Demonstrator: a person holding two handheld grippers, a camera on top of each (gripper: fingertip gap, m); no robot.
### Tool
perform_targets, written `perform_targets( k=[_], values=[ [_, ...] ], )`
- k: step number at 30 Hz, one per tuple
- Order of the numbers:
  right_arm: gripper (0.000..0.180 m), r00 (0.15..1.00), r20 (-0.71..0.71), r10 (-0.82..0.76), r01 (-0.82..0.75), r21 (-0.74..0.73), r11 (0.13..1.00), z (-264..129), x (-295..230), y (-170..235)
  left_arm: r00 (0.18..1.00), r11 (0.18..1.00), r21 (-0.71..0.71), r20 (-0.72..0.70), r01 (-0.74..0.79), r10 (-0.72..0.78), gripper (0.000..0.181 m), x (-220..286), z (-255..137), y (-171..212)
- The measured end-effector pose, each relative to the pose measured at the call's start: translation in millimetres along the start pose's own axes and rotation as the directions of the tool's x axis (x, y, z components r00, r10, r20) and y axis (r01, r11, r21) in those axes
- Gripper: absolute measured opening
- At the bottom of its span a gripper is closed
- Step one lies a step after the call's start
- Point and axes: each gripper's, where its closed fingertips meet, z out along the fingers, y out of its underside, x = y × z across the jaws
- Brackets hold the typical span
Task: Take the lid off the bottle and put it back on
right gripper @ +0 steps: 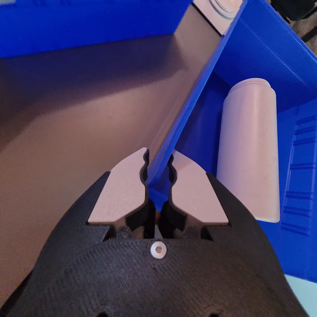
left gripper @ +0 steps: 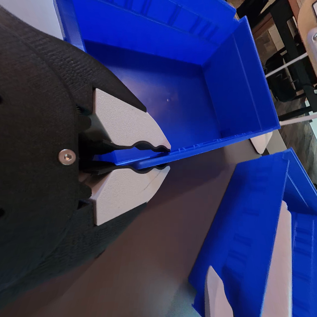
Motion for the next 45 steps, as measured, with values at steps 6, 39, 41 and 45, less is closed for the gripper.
perform_targets(
  k=[6, 39, 41, 45],
  values=[
    [0.037, 0.992, 0.122, -0.039, 0.035, 0.036, 0.999, 2.6, -32.2, -16.0, 0.999, 0.999, 0.038, -0.021, 0.039, -0.038, 0.024, 17.7, 1.2, -11.7],
    [0.011, 0.948, -0.148, 0.283, -0.274, 0.076, 0.959, -23.7, 124.6, 94.2, 0.984, 0.989, 0.055, -0.125, 0.137, -0.129, 0.046, 126.0, 68.6, -47.2],
    [0.011, 0.96, -0.183, 0.214, -0.205, 0.066, 0.977, -28.4, 125.3, 89.9, 0.991, 0.989, 0.093, -0.076, 0.115, -0.108, 0.031, 116.6, 66.4, -54.5],
    [0.01, 0.943, -0.266, 0.201, -0.167, 0.145, 0.975, -48.5, 131.4, 68.2, 0.993, 0.985, 0.133, -0.055, 0.111, -0.105, 0.022, 103.7, 63.2, -72.1]
  ],
)
